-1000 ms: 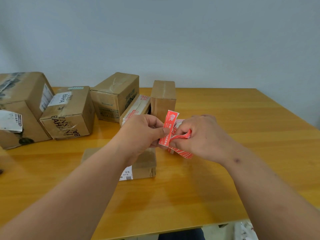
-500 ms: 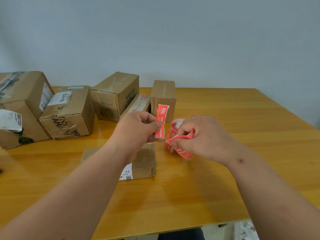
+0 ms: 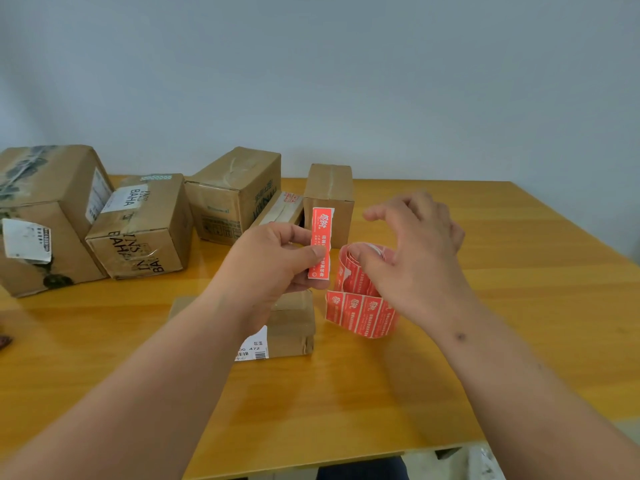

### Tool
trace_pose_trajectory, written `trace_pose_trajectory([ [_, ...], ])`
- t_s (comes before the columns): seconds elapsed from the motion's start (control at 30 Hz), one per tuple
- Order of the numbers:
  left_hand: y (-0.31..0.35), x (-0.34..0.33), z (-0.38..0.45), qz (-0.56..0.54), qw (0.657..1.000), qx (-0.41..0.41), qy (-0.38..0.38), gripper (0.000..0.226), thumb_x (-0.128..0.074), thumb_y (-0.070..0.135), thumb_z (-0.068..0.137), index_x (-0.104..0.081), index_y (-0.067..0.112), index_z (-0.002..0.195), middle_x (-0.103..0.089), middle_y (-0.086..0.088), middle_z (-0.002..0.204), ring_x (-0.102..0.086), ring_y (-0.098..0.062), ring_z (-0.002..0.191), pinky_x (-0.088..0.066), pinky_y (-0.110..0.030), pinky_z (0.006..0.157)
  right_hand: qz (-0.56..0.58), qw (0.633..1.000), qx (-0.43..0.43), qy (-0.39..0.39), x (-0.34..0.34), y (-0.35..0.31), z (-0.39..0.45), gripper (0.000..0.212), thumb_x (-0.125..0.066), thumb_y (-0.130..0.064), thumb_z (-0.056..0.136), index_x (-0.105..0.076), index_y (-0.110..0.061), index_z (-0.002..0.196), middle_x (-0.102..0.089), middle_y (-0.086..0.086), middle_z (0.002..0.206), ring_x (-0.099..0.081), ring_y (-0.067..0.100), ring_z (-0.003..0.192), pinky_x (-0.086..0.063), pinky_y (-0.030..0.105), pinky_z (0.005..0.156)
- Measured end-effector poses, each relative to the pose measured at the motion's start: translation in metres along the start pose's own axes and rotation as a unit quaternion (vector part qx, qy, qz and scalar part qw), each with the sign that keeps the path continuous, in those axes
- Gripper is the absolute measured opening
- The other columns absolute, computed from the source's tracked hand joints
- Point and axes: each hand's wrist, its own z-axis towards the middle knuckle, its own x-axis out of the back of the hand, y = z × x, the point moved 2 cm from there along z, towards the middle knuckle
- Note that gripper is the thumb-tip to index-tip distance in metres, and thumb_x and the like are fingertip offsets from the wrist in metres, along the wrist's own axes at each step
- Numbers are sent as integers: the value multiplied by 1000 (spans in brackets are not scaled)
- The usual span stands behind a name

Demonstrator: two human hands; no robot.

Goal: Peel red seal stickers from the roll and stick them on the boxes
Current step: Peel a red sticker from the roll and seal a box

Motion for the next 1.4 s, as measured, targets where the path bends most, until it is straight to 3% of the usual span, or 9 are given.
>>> trace_pose_trajectory([
  [0.07,-1,2,-1,-4,1000,-4,3,14,-68,19,87,-66,13,100,-76,-4,80,-74,-18,70,-60,-34,75,49,998,7,-32,1,-4,-4,8,-65,-42,85,-61,-35,84,-51,-21,95,-46,7,108,-25,32,94],
  [0.13,-3,3,-2,-9,1000,-11,7,16,-69,20,86,-66,13,100,-76,-4,80,-74,-18,70,-60,-33,74,112,990,-2,-84,-1,-5,-9,18,-64,-39,86,-63,-28,72,-61,-19,83,-54,3,95,-39,42,93],
  [0.37,-7,9,-8,-35,998,-38,30,15,-72,20,84,-67,13,96,-75,-2,76,-70,-13,65,-57,-30,72,239,954,-53,-172,-2,-21,-23,12,-69,-31,84,-72,-24,74,-69,-8,75,-61,5,72,-45,25,68],
  [0.47,-7,10,-15,-40,997,-45,43,11,-72,21,84,-67,15,92,-75,-2,76,-67,-10,63,-55,-31,71,311,928,-79,-187,0,-29,-26,10,-69,-25,85,-74,-24,75,-71,0,77,-64,17,74,-51,31,65],
  [0.6,-7,14,-24,-46,997,-45,50,9,-71,20,85,-67,15,91,-75,-3,75,-65,-11,62,-51,-30,66,367,908,-71,-188,-1,-38,-29,13,-67,-18,86,-72,-20,73,-70,3,77,-59,18,69,-44,19,61],
  [0.73,-7,19,-30,-63,996,-38,45,13,-71,21,85,-66,14,95,-75,-5,75,-65,-14,64,-49,-30,65,376,904,-70,-191,-2,-44,-33,12,-65,-17,85,-71,-16,75,-71,3,79,-62,29,79,-51,38,68],
  [0.97,-8,26,-39,-74,995,-28,55,27,-72,23,84,-53,15,102,-75,-7,75,-67,-15,65,-49,-28,61,405,892,-64,-187,-1,-55,-37,15,-64,-11,84,-70,-14,71,-66,-18,62,-56,-4,62,-43,12,59],
  [1.23,-12,33,-61,49,986,-127,100,12,-67,31,87,-68,26,77,-61,5,69,-49,1,61,-42,-10,53,417,892,-79,-154,-6,-54,-41,14,-66,-18,84,-74,-19,72,-65,-8,66,-60,6,69,-49,31,68],
  [1.4,-12,31,-72,50,985,-152,56,10,-68,24,85,-73,29,78,-69,11,72,-54,4,61,-45,-9,58,435,884,-75,-157,-9,-54,-42,16,-67,-15,84,-73,-21,70,-65,-12,66,-58,1,68,-44,23,66],
])
